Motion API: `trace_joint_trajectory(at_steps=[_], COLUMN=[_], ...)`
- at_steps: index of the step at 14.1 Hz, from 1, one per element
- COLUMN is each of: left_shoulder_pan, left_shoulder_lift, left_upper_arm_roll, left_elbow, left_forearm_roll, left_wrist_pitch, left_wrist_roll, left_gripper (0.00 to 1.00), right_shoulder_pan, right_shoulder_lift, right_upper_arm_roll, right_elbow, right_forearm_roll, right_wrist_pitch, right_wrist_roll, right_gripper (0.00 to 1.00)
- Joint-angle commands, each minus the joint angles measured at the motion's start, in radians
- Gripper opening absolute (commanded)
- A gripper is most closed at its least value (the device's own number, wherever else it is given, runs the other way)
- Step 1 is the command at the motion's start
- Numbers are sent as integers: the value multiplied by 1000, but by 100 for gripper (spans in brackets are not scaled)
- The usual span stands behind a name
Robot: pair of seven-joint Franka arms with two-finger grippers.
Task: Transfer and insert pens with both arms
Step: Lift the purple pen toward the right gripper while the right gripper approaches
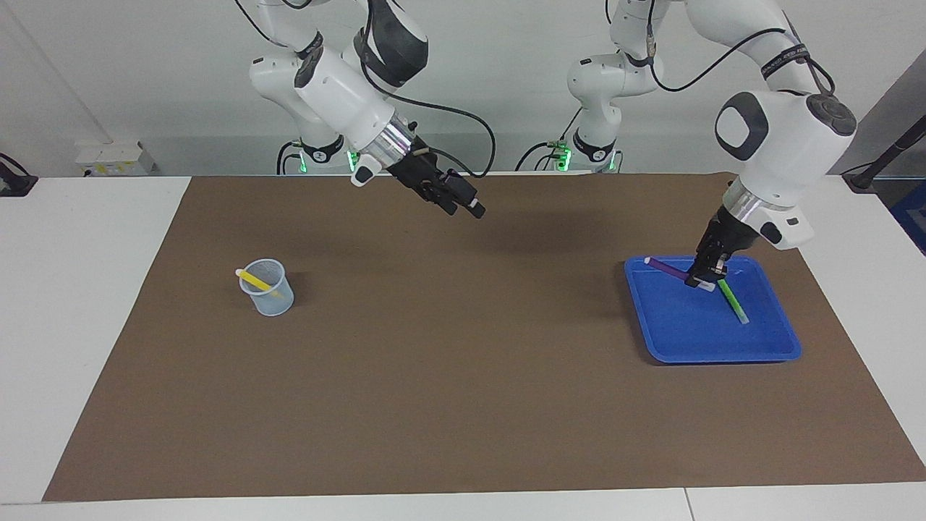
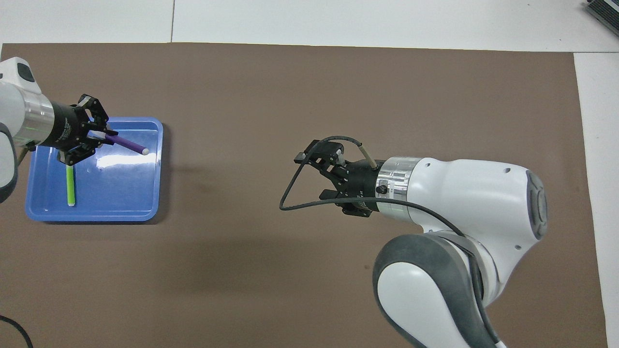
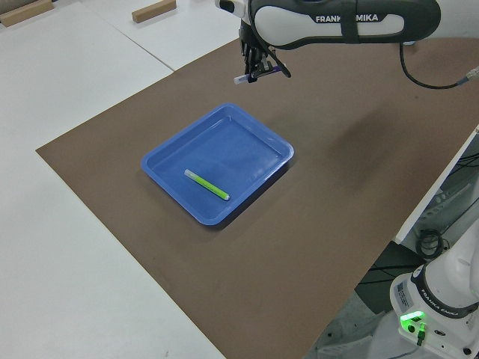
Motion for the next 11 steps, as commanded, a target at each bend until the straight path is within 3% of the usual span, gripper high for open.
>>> trace_joint_trajectory(at_steps=[1,4,8,11], left_shoulder_pan=[-30,-57,-122,-168], left_shoulder_lift=[-58,-94,-118,-135], left_upper_arm_roll=[-1,-14,-14,-14], left_elbow=[-5,-6,-14,-25], left_forearm_roll=[-33,-87,-113,-116], left_wrist_pitch=[-43,-51,-80,-95], left_wrist_roll=[-124,-207,-299,-366], left_gripper=[0,0,0,0], right_shoulder_pan=[34,71,166,175], right_shoulder_lift=[11,16,76,90], right_upper_arm_roll=[3,3,3,4], right_elbow=[-7,-4,33,62], right_forearm_roll=[43,49,89,95], right_wrist_pitch=[46,71,264,287], right_wrist_roll=[6,9,81,112], right_gripper=[100,100,100,100])
